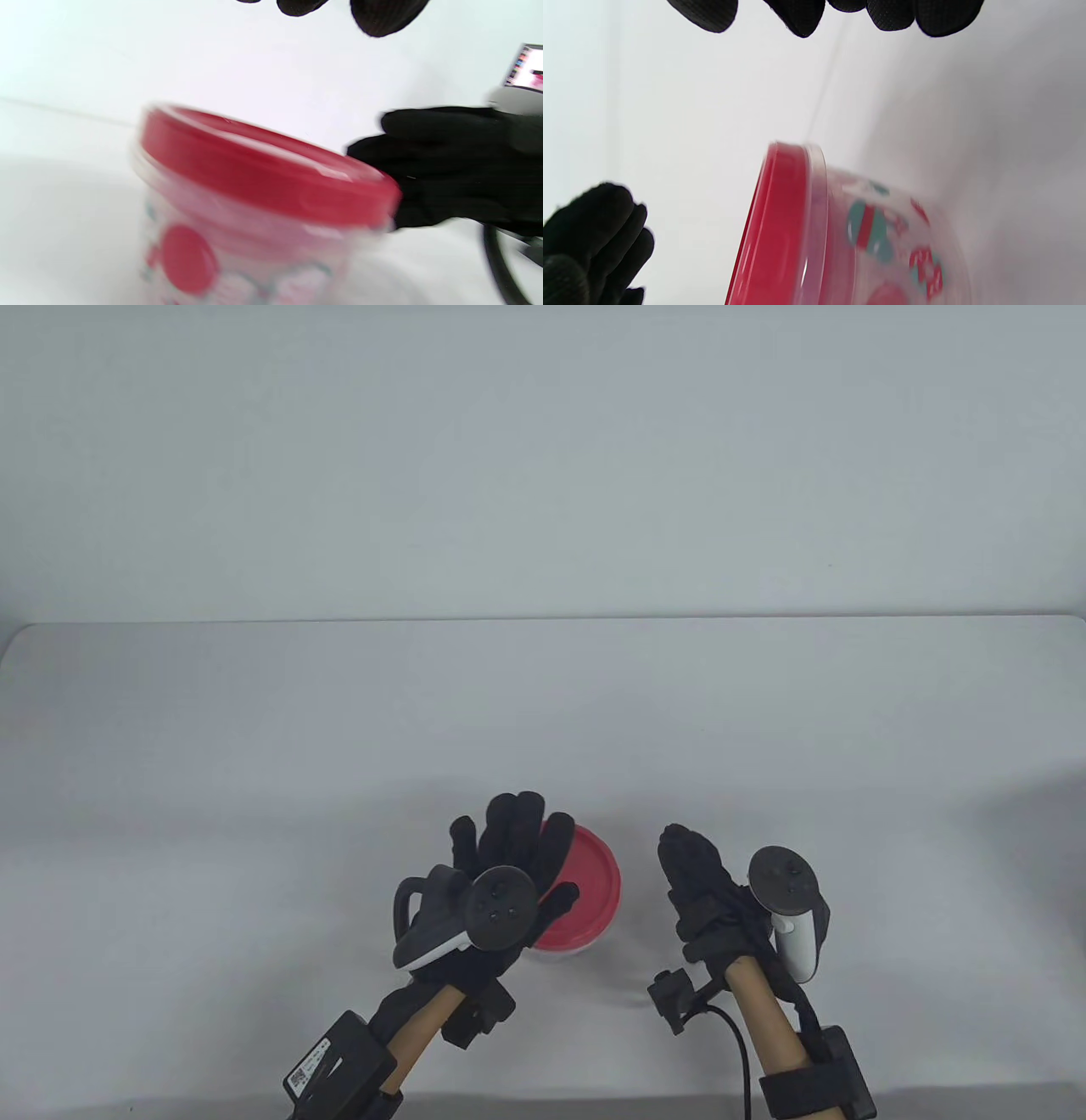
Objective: Nest food storage containers
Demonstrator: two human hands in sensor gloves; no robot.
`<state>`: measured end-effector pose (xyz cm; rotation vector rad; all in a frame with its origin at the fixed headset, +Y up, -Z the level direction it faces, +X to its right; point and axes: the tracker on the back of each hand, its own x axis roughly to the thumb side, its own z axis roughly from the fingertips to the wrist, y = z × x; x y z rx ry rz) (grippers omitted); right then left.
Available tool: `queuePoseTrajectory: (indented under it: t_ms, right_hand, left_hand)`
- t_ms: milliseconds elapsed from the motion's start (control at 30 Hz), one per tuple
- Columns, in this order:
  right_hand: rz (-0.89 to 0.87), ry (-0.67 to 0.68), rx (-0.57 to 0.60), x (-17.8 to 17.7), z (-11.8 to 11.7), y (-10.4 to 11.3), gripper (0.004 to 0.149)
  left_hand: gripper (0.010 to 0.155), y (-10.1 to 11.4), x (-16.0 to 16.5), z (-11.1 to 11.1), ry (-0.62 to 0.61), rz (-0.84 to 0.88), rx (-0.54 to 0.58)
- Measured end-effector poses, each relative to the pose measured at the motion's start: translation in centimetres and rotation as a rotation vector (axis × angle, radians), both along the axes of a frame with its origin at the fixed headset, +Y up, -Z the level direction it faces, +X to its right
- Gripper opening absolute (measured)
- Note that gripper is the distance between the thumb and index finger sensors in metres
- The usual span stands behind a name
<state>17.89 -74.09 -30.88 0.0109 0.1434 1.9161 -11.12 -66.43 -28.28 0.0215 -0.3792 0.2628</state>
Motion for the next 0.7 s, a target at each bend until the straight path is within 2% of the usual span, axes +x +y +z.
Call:
queuePoseTrajectory:
  t_ms: [133, 233, 300, 433, 700]
  right_hand:
    - [0.279, -0.018, 0.208, 0.8, 0.4, 2.4, 0.062]
    - [0.518, -0.023, 0.339, 0.7, 0.6, 3.3, 0.063]
    - [0.614, -0.019, 0.383, 0.5, 0.6, 3.4, 0.063]
    - [0.728, -0.005, 0.374, 0.3, 0.1, 2.5, 0.063]
    - [0.758, 0.023, 0.331, 0.0, -0.3, 1.5, 0.063]
  left_hand:
    - [0.070, 0.4, -3.5, 0.0, 0.148, 0.025, 0.026]
    - [0.070, -0.6, -5.6, -0.1, 0.224, 0.048, 0.001]
    - [0.070, -1.5, -6.5, -0.3, 0.256, 0.063, -0.026]
    - [0.070, -3.8, -8.0, -0.7, 0.289, 0.113, -0.124]
    - [0.070, -4.3, -8.5, -0.8, 0.293, 0.143, -0.157]
